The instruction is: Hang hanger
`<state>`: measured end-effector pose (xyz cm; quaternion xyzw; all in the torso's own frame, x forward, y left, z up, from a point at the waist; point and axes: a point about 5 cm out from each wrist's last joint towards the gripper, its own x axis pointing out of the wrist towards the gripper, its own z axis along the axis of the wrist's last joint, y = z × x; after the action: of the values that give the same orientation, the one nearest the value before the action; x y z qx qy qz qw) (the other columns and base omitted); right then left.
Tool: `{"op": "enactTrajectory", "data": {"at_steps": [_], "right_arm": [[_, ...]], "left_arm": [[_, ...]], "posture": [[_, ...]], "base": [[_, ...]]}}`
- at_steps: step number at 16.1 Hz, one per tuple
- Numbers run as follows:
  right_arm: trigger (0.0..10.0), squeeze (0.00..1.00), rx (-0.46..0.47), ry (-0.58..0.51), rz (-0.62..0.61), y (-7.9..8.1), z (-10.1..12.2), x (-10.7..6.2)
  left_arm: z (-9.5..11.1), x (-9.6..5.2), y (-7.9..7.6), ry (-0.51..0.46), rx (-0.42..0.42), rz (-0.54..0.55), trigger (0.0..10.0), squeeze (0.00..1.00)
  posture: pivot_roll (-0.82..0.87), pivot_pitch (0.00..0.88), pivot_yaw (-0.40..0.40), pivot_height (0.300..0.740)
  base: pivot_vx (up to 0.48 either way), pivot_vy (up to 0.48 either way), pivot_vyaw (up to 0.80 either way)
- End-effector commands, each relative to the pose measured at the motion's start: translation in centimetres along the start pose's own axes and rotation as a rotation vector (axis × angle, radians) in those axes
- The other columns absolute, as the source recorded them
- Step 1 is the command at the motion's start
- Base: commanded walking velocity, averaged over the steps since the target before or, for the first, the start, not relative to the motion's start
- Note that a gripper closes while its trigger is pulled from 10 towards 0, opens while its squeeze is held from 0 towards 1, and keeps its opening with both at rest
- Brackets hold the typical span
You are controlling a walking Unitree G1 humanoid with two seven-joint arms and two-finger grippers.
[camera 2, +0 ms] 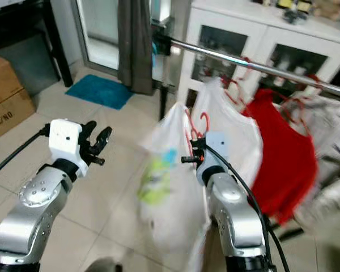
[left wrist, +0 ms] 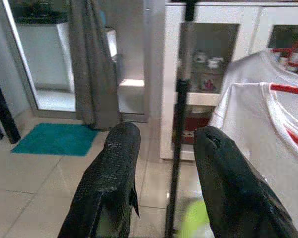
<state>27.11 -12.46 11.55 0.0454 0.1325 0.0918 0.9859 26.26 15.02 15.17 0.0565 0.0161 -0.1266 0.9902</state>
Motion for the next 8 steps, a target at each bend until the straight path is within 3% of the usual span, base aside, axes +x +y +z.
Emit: {"op": "enactTrajectory", "data": {"at_steps": [1,4,6,8], "right_arm": [[10.0,0.00,-0.003,-0.041,0.008,0.30,0.89,-0.07],[10.0,0.00,-0.002,-0.046,0.001,0.18,1.01,-0.10],[10.0,0.00,-0.002,-0.058,0.008,0.26,1.45,-0.11],[10.0,0.00,-0.028,-0.071,0.024,0.42,1.74,-0.18]], "left_arm": [[0.06,-0.10,0.13,0.000,0.005,-0.001,10.0,0.00],[-0.04,-0.17,0.02,0.005,0.006,-0.010,10.0,0.00],[-0.02,-0.14,-0.16,0.005,0.012,-0.030,10.0,0.00],[-0.03,-0.16,-0.27,0.007,0.016,-0.038,10.0,0.00]], "posture": [[0.08,0.064,-0.084,0.740],[0.08,0.064,-0.083,0.740],[0.08,0.069,-0.080,0.740],[0.08,0.072,-0.083,0.740]], "base": [[0.409,0.000,0.00],[0.410,0.000,0.00],[0.411,0.000,-0.80],[0.412,0.000,0.00]]}}
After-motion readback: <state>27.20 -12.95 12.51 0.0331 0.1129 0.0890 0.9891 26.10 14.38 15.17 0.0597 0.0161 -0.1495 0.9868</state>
